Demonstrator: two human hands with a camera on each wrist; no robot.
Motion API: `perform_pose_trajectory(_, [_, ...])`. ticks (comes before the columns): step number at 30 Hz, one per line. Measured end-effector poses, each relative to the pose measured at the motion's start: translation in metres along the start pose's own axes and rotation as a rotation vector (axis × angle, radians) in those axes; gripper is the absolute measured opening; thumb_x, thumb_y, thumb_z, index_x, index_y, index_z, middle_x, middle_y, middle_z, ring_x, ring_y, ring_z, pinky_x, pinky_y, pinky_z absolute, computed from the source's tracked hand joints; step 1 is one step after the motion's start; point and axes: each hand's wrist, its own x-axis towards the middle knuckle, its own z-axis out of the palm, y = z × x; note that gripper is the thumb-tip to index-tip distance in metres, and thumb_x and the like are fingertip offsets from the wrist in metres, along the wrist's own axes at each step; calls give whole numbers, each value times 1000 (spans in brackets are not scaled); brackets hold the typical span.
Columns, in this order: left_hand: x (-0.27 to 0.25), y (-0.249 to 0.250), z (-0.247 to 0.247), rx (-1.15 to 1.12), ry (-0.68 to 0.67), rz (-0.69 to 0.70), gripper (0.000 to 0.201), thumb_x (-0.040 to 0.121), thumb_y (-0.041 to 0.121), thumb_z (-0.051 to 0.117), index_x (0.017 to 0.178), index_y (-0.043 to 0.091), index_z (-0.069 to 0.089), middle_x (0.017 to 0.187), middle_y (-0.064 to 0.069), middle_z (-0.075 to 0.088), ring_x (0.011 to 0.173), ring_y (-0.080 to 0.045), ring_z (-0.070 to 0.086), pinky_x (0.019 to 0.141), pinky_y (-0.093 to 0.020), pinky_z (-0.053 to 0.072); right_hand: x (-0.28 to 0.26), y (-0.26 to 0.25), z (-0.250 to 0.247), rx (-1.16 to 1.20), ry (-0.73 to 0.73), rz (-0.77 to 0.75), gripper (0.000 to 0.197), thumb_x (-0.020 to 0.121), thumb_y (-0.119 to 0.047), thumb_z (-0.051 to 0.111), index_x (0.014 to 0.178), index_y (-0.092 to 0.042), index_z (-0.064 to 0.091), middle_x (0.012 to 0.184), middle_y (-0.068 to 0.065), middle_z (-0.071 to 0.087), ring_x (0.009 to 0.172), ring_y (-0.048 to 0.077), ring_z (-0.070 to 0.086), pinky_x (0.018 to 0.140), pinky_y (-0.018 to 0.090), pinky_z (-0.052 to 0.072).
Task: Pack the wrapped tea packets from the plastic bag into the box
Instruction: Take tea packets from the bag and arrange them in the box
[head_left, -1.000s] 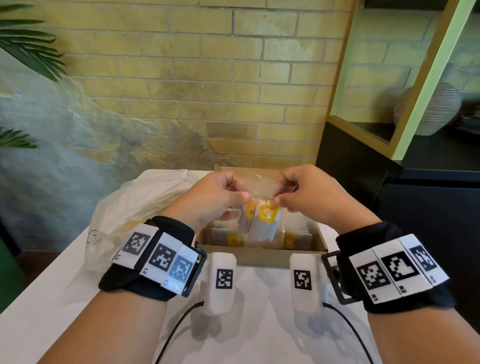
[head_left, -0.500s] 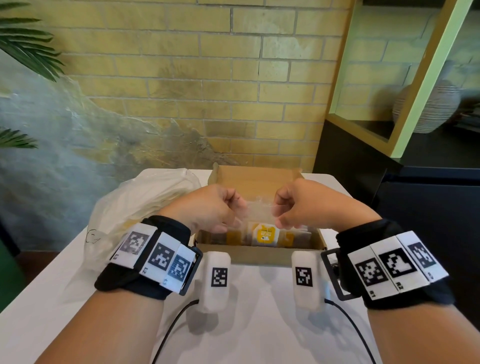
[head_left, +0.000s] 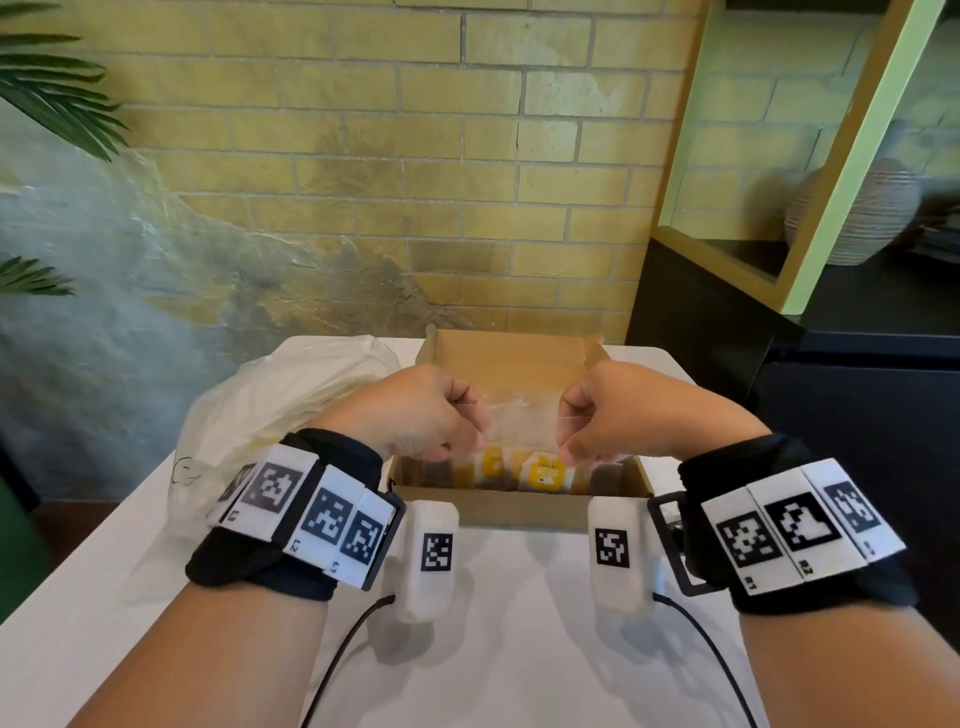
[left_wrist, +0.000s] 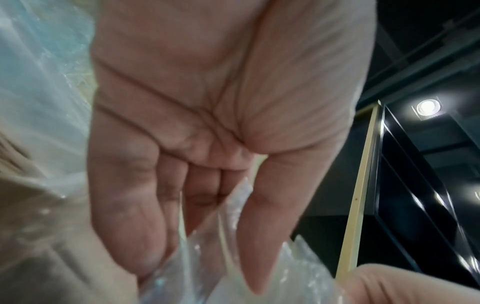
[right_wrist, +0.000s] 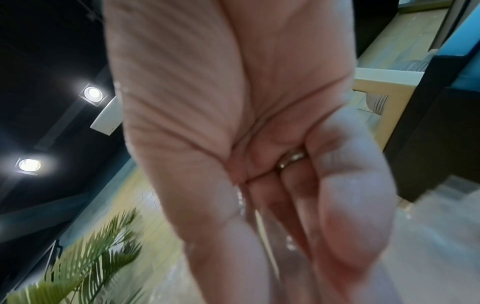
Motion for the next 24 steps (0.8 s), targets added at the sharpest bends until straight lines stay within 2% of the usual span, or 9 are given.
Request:
perform_pose_trajectory(3, [2,-1,2,57,3,-15,13,78,2,69,77,15,67,78,0,66,78,-12,63,76,-26,55,1,-1,2,-16,-11,9,4,79,-11,70,81,-7,69,70,2,68,60,6,61,61,21,51])
perform_pose_trajectory(5, [2,0,1,36,20,-1,18,79,-1,68,71,15,66,70,0,64,69,-11,61,69,-22,55,1,-1,0,6,17,-2,6,79,-9,69,74,-11,67,64,-2,66,53,1,58,57,17,46])
perform_pose_trajectory(7, [1,2,-1,7,47,14,17,80,-2,67,71,13,65,67,1,63,63,-8,59,61,-16,53,1,0,-3,42,42,-7,9,79,-8,70,71,-12,66,60,-3,64,48,-1,57,56,16,48])
perform_pose_trajectory(9, [-1,3,-2,-6,61,33,15,80,-2,67,73,12,66,69,0,63,61,-7,58,58,-14,52,-1,1,-5,54,41,-8,5,78,-8,70,74,-10,67,64,0,66,55,4,60,61,20,54])
perform_pose_trajectory(11, [-2,3,-3,29,54,30,14,78,1,69,74,14,67,71,1,64,61,-6,57,58,-15,51,-3,1,-5,6,16,-6,3,77,-11,72,79,-11,69,73,0,69,67,9,62,68,25,54])
perform_pose_trajectory(14, [-1,-1,-2,138,30,-22,16,75,5,72,71,20,68,65,6,61,59,-6,52,53,-16,42,-4,0,-1,-100,-31,15,10,77,-15,73,85,-18,67,80,-7,65,77,8,58,67,22,46])
perform_pose_trajectory(16, [0,-3,-3,180,30,-54,17,74,6,74,69,21,69,66,5,61,62,-8,52,55,-19,41,-4,1,1,-168,-58,51,15,76,-15,72,88,-21,64,79,-8,62,79,10,57,63,20,41])
perform_pose_trajectory(20, [1,-5,-5,208,45,-79,21,73,5,75,62,21,67,59,6,60,61,-9,55,58,-19,45,-3,7,-2,-175,-88,96,14,77,-12,70,85,-22,64,78,-4,67,71,7,59,60,19,41])
perform_pose_trajectory(24, [0,-3,-4,222,50,-51,19,74,6,75,62,20,68,52,9,60,57,-8,55,57,-19,44,-3,9,-6,-98,-71,56,11,79,-8,65,76,-17,69,63,-7,62,60,3,56,56,15,41])
